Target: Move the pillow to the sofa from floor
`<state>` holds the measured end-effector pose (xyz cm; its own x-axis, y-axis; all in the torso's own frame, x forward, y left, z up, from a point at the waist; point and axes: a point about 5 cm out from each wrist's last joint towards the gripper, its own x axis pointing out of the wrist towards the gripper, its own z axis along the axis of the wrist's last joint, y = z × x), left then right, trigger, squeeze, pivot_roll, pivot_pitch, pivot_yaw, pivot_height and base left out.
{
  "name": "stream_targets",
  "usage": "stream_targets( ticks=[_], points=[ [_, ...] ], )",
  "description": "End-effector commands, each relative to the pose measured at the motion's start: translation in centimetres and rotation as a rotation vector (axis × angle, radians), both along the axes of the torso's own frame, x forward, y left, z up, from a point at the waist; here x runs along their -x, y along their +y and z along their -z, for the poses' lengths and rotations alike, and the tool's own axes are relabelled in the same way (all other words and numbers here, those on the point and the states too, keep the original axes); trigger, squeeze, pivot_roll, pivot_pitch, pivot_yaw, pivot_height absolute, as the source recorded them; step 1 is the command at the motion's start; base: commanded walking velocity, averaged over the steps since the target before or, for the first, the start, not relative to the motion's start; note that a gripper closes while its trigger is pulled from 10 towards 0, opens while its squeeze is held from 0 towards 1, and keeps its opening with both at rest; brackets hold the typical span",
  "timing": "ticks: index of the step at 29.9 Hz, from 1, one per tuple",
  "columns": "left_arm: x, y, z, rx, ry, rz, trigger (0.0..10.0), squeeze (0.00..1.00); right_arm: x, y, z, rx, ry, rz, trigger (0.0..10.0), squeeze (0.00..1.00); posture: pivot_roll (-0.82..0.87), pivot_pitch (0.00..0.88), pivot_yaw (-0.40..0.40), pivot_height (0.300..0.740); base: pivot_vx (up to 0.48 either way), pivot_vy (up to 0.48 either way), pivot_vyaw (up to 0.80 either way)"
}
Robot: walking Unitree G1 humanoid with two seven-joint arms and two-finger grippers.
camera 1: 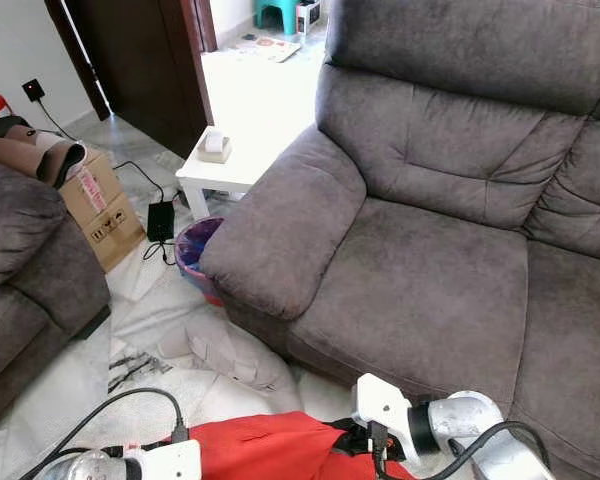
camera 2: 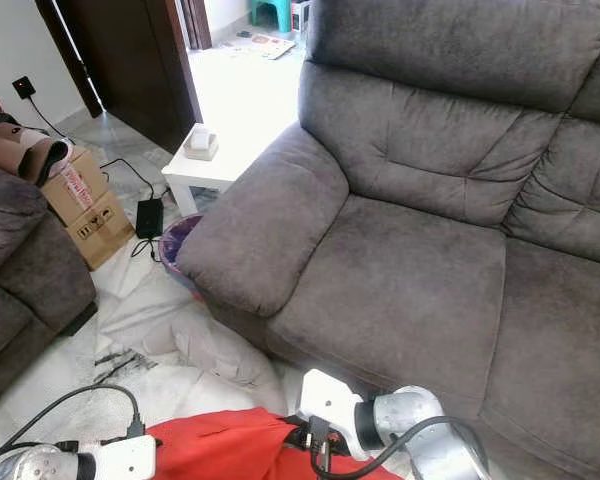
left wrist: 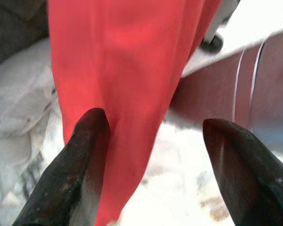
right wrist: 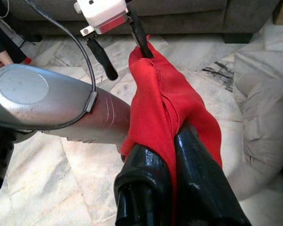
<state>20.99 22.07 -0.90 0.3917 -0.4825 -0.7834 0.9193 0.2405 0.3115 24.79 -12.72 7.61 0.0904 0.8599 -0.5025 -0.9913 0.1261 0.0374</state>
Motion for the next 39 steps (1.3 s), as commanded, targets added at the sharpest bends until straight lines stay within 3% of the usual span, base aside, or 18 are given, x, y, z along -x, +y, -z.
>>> stream_targets(
  ticks=[1,7,9,22,23,24,25,39],
  points=[
    [0.9,1.2,0.7,-0.059,0.025,-0.004,10.0,0.00,0.0,0.7,-2.0,-0.094,-0.055,-0.049,10.0,0.00,0.02,0.179,0.027,0.740,0.000,0.000,0.00],
    [1.4,2.0,1.4,-0.105,0.009,-0.027,10.0,0.00,0.3,0.3,-2.3,-0.091,-0.047,-0.055,10.0,0.00,0.02,0.180,0.024,0.740,0.000,0.000,0.00],
    [1.3,2.1,1.8,-0.129,-0.052,-0.030,10.0,0.00,0.5,0.1,-2.5,-0.088,-0.043,-0.064,10.0,0.00,0.02,0.181,0.023,0.740,0.000,0.000,0.00],
    [1.2,1.7,2.7,-0.134,-0.124,-0.092,10.0,0.00,1.0,-0.2,-3.0,-0.088,-0.029,-0.085,10.0,0.00,0.00,0.178,0.013,0.740,0.000,0.000,0.00],
    [1.2,1.6,2.8,-0.144,-0.121,-0.084,9.5,0.00,1.1,-0.2,-3.0,-0.087,-0.028,-0.086,10.0,0.00,0.00,0.179,0.012,0.740,0.000,0.000,0.00],
    [1.2,1.6,2.9,-0.151,-0.117,-0.079,3.8,0.00,1.1,-0.2,-3.0,-0.086,-0.028,-0.087,10.0,0.00,0.00,0.179,0.012,0.740,0.000,0.000,0.00],
    [1.2,1.6,2.9,-0.158,-0.119,-0.075,0.0,0.00,1.1,-0.2,-3.0,-0.086,-0.029,-0.088,10.0,0.00,0.00,0.180,0.011,0.740,0.000,0.000,0.00],
    [1.6,1.4,3.3,-0.175,-0.119,-0.011,0.0,0.00,1.5,-0.5,-3.2,-0.078,-0.016,-0.088,10.0,0.00,0.00,0.182,0.003,0.740,0.000,0.000,0.00]
  ],
)
